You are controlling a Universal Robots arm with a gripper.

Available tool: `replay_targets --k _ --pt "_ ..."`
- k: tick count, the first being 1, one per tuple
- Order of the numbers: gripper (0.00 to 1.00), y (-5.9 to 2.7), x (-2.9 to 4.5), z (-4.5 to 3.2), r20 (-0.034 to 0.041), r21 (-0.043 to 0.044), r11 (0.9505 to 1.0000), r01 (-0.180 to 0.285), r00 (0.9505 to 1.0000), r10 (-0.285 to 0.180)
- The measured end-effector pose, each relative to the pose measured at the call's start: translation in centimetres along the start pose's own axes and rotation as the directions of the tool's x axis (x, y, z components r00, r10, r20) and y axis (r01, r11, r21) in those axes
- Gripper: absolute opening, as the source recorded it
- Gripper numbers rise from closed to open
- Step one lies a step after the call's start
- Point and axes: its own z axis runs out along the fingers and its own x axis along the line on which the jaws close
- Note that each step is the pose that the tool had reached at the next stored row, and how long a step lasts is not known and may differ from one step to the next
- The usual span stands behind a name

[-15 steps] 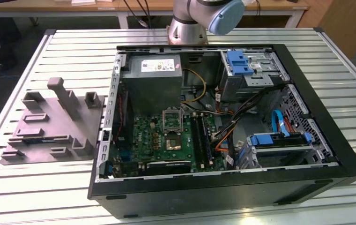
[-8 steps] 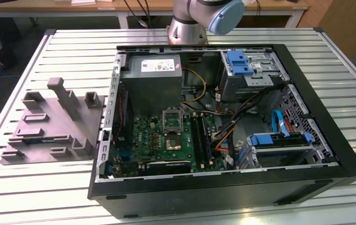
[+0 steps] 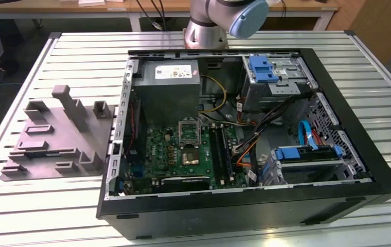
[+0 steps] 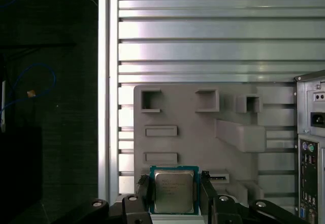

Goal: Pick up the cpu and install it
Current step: 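Pick up the cpu and move it towards the insertion slot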

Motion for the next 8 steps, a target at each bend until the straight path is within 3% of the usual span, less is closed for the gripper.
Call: replay_targets --k 8 --pt "0.47 0.00 -0.41 -0.01 -0.0001 0.0001 1.0000 0.000 1.0000 0.000"
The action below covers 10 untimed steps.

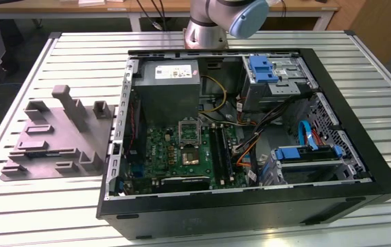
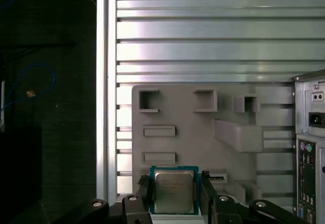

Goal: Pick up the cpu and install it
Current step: 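Pick up the cpu and move it towards the insertion slot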

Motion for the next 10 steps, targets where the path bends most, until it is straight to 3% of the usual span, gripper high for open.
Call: replay_targets --k 5,10 --pt "0.47 0.02 -0.81 0.00 0.0001 -0.0001 1.0000 0.000 1.0000 0.000" --pt "0.47 0.04 -0.88 -0.31 -0.0001 0.0001 1.0000 0.000 1.0000 0.000"
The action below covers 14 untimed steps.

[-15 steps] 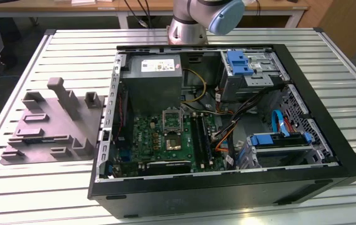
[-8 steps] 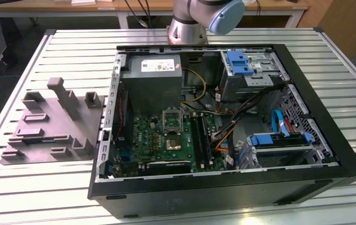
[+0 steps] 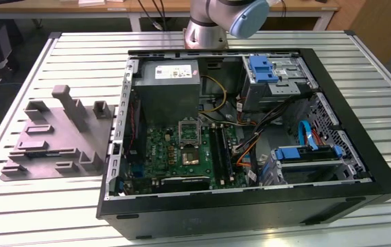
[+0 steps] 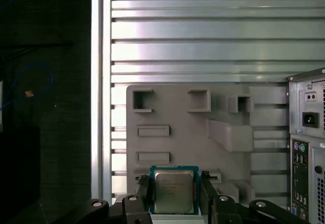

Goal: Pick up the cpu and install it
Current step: 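Pick up the cpu and move it towards the insertion slot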

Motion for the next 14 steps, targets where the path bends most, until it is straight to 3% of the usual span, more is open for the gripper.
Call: replay_targets --k 5,14 --pt "0.47 0.03 0.01 -1.12 0.0000 0.0000 1.0000 0.000 1.0000 0.000" --pt "0.47 0.04 -0.10 -1.21 0.0000 0.0010 1.0000 0.000 1.0000 0.000"
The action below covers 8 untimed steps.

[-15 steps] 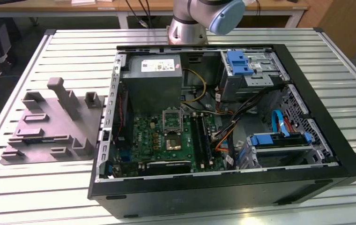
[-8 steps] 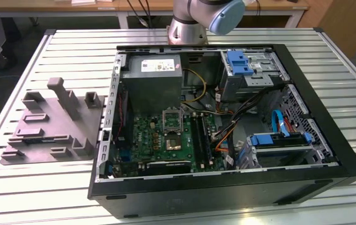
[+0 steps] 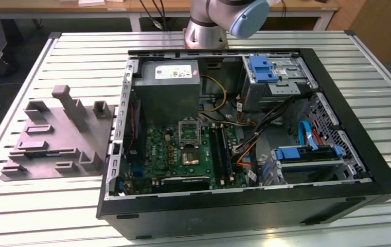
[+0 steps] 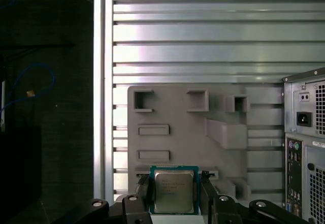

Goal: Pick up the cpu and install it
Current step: 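Pick up the cpu and move it towards the insertion slot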

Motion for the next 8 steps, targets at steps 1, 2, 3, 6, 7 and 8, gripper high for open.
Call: replay_targets --k 1,2,3,6,7,8 --pt "0.47 0.00 -0.06 0.01 0.0002 -0.0001 1.0000 0.000 1.0000 0.000" --pt "0.47 0.00 -0.11 0.01 0.0001 -0.0001 1.0000 0.000 1.0000 0.000" --pt "0.47 0.00 -0.16 0.01 0.0002 -0.0001 1.0000 0.000 1.0000 0.000" --pt "0.47 0.00 -0.26 0.01 0.0002 -0.0002 1.0000 0.000 1.0000 0.000" --pt "0.47 0.00 -0.29 0.01 0.0002 -0.0002 1.0000 0.000 1.0000 0.000" --pt "0.47 0.00 -0.32 0.00 0.0001 -0.0001 1.0000 0.000 1.0000 0.000"
